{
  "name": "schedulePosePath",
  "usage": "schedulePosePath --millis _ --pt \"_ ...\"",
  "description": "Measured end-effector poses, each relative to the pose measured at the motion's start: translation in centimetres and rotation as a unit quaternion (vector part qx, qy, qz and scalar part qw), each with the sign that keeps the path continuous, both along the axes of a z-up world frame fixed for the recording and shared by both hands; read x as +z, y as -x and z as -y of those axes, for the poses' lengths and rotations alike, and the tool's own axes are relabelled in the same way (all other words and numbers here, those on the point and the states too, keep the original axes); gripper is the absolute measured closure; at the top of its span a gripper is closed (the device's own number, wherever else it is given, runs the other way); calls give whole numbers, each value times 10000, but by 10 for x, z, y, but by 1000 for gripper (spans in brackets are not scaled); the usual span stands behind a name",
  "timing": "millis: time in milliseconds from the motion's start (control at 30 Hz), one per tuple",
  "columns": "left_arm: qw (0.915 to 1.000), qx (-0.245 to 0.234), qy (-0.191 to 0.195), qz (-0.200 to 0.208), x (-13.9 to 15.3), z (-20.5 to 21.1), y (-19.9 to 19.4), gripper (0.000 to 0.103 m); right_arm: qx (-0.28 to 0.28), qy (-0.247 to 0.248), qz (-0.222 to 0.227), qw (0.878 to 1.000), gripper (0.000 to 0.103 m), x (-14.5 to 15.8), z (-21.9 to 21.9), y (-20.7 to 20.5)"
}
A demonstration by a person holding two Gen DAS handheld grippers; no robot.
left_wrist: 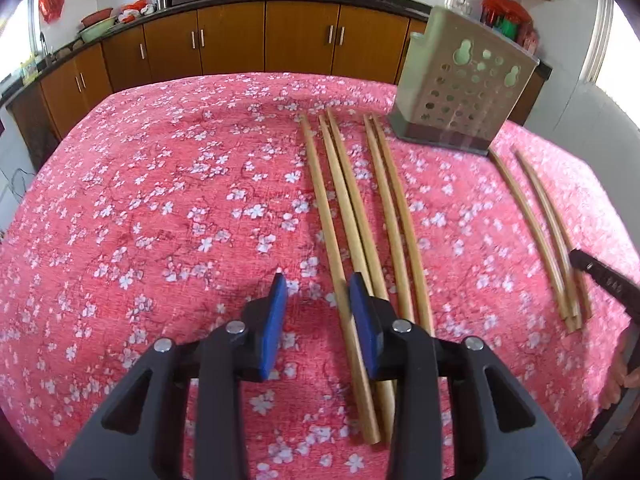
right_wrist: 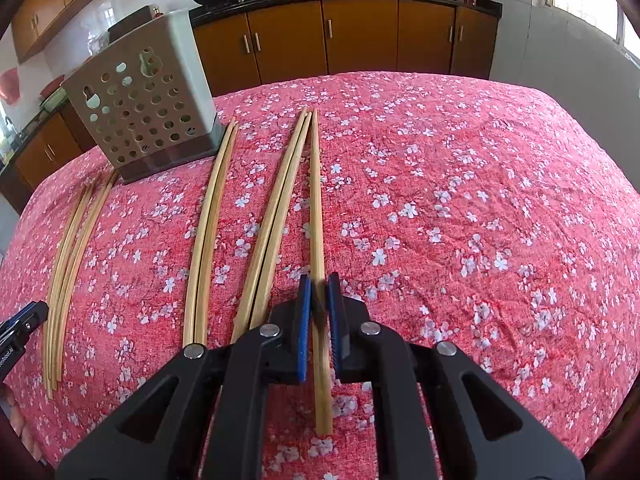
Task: Organize utensils
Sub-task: 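Grasp a bamboo chopstick with the right tool while the left tool grasps another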
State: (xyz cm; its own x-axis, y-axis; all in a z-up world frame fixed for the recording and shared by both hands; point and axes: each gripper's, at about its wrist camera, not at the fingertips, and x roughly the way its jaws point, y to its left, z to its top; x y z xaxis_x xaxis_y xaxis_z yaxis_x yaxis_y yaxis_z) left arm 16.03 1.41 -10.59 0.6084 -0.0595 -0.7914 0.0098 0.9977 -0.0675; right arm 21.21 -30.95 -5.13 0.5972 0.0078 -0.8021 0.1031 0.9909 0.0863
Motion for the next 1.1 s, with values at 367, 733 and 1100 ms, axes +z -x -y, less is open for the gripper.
schedulePosePath --millis 367,733,1100 --pt "9992 157 -359 -20 6 -16 -28 94 66 186 64 9998 94 -1 3 -8" --pt "9991 238 -333 96 7 -46 -55 92 -172 253 186 9994 94 -4 38 -33" --pt "9988 208 -429 85 8 -41 -27 93 -121 283 228 9993 94 -3 34 -4"
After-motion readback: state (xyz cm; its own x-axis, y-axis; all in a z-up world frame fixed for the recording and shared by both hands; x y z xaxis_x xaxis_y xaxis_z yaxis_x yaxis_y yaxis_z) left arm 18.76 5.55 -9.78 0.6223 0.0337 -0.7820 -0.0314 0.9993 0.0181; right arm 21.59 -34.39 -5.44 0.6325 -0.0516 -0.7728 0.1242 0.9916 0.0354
